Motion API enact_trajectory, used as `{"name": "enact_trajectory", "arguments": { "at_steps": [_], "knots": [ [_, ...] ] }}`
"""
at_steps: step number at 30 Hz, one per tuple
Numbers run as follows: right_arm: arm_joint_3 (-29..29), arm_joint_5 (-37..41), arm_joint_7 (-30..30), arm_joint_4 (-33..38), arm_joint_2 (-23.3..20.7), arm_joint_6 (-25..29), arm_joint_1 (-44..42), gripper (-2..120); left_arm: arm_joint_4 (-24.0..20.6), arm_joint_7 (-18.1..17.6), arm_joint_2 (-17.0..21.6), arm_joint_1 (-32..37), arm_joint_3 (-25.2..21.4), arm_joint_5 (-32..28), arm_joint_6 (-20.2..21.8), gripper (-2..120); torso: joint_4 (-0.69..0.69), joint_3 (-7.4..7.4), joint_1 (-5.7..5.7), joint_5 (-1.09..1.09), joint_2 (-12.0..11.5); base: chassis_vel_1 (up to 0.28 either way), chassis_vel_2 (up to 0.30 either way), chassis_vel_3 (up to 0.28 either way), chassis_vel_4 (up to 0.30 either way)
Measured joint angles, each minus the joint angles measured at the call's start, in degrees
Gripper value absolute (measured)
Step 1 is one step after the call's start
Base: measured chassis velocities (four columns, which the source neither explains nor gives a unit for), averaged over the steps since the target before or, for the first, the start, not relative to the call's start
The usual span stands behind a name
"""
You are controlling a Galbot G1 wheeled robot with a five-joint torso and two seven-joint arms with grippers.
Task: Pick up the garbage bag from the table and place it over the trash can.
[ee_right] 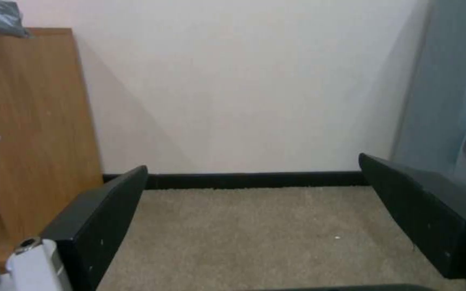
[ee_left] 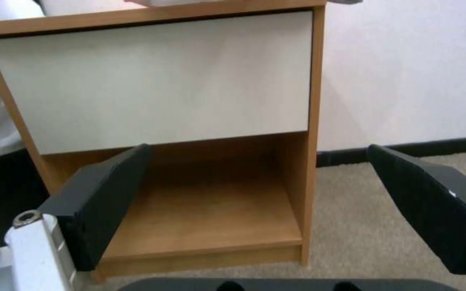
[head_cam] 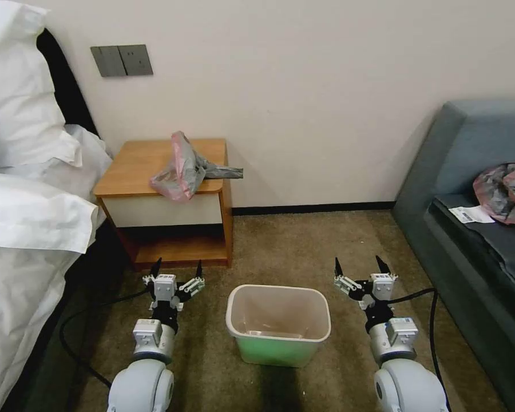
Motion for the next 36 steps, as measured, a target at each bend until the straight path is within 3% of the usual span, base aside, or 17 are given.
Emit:
{"name": "enact_trajectory", "arguments": {
  "at_steps": [36],
  "knots": [
    [0.0, 0.0, 0.0, 0.0, 0.0, 0.0, 0.0, 100, 0.0, 0.0, 0.0, 0.0, 0.0, 0.0, 0.0, 100, 0.00, 0.00, 0.00, 0.00, 0.0, 0.000, 0.000, 0.000, 0.000]
  ]
}}
